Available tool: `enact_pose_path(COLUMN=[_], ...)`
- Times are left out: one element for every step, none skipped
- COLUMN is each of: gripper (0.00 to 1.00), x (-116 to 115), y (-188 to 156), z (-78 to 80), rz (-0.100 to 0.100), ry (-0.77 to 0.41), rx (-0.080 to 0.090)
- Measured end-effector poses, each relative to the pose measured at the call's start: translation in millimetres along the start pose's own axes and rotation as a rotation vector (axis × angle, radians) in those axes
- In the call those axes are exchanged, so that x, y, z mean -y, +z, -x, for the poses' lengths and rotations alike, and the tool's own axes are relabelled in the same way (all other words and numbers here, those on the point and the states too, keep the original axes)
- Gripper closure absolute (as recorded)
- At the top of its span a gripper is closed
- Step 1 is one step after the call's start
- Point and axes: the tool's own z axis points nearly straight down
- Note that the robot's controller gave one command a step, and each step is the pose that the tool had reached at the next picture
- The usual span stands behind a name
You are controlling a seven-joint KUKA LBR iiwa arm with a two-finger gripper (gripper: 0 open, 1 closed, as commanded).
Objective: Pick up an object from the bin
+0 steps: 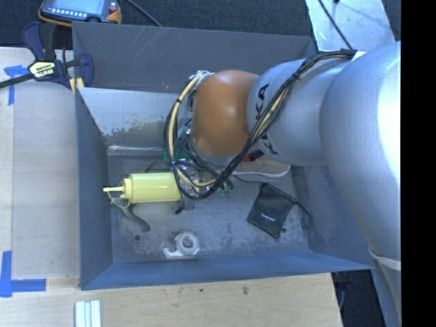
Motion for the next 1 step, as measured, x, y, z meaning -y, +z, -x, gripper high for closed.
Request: enact_pose_path(gripper=[1.0], x=[15.5], y=[-43.9], z=[24.5], rz=[0.003], ry=[-0.025], rx=[-0.008])
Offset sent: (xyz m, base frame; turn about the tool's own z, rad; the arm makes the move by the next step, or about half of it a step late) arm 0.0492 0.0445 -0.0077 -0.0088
